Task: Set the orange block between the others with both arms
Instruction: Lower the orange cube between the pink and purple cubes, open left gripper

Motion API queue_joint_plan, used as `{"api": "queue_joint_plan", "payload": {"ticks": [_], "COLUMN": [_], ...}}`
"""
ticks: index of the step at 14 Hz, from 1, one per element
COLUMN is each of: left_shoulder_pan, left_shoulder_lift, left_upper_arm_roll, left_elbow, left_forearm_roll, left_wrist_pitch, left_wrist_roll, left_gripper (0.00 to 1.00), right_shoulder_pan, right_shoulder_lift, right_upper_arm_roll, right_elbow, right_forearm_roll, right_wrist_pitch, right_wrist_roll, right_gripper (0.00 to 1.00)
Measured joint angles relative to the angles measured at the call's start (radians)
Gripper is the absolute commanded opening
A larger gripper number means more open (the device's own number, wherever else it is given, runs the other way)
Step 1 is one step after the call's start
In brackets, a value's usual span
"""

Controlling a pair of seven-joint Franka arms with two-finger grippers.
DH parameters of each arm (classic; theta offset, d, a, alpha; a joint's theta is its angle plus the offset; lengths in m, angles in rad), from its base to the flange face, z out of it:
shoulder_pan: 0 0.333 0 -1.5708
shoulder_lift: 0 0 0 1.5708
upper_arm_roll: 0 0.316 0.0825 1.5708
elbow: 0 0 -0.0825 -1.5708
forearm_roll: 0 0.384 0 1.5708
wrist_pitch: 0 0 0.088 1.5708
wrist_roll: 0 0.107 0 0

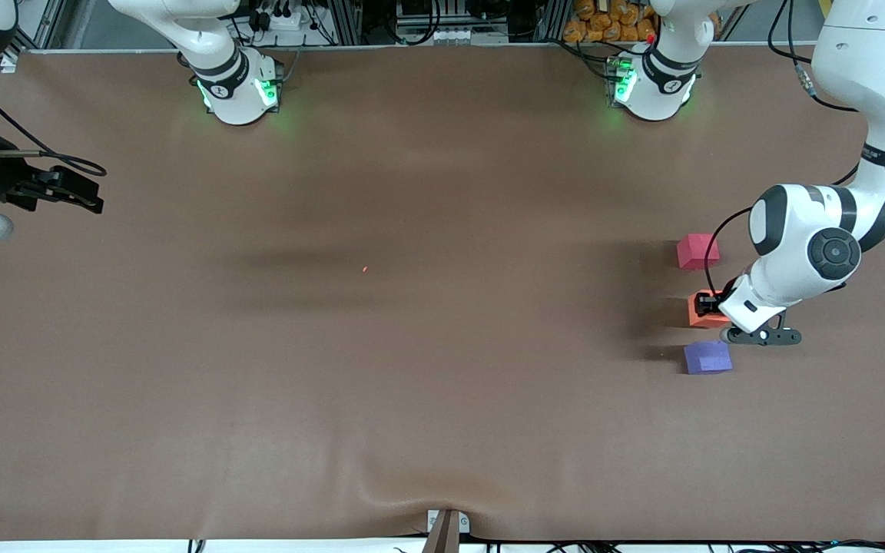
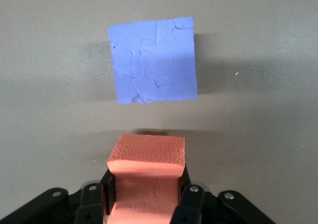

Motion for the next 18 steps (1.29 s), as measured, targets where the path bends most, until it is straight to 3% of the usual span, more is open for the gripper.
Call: {"api": "queue_joint_plan", "payload": {"ticks": [13,14,15,18], "left_shoulder_pan": [0.002,0.002,0.002,0.002], "left_shoulder_lift": [0.042,0.042,0.042,0.046], "left_upper_arm_roll": [0.000,0.000,0.000,0.000], "left_elbow": [-0.006,-0.006,-0.006,-0.006], "left_forearm_roll": [0.000,0.000,0.000,0.000], "left_wrist_pitch": [0.015,0.015,0.015,0.016], "left_wrist_roll": [0.000,0.000,0.000,0.000], "left_gripper": [0.00,0.31,0.99,1.00], "right_shoulder_pan": [0.000,0.000,0.000,0.000], "right_shoulder_lift": [0.000,0.000,0.000,0.000], "right_upper_arm_roll": [0.000,0.000,0.000,0.000], "right_elbow": [-0.003,-0.003,-0.003,-0.003], "right_forearm_roll": [0.000,0.000,0.000,0.000], "right_wrist_pitch": [0.000,0.000,0.000,0.000], "right_wrist_roll": [0.000,0.000,0.000,0.000], "right_gripper": [1.00,1.00,1.00,1.00]}}
